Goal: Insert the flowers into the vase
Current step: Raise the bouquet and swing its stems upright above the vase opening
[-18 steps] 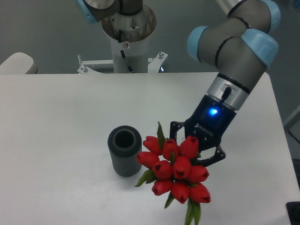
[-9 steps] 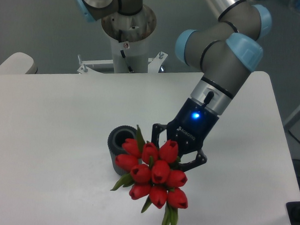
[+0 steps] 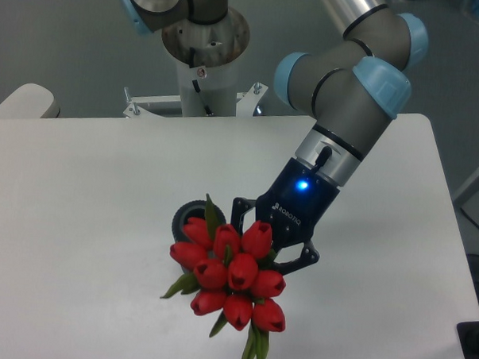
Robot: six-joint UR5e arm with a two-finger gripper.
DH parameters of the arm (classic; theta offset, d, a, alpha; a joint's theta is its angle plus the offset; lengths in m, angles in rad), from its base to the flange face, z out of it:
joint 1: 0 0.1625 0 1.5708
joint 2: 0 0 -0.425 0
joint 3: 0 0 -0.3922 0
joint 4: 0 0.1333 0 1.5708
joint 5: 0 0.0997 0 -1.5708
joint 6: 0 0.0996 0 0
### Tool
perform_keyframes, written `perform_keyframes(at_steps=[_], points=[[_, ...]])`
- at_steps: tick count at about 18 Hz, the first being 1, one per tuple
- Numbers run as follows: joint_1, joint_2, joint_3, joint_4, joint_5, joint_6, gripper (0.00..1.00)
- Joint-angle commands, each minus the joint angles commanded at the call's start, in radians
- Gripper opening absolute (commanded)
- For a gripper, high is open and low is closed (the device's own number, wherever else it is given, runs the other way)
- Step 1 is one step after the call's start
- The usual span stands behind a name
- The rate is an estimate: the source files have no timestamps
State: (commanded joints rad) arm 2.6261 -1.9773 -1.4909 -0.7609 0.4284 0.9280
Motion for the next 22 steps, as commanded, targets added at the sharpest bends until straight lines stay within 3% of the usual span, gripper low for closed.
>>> perform_keyframes(at_steps=[7,15,22], points=[[0.04,0.046,-0.057,0.006,-0.143,0.023,0.21],[0.038,0.107,-0.092,0.015,-0.178,0.023,0.21],[0.029,0.209,-0.232,0.017,-0.181,0.103,0.21]])
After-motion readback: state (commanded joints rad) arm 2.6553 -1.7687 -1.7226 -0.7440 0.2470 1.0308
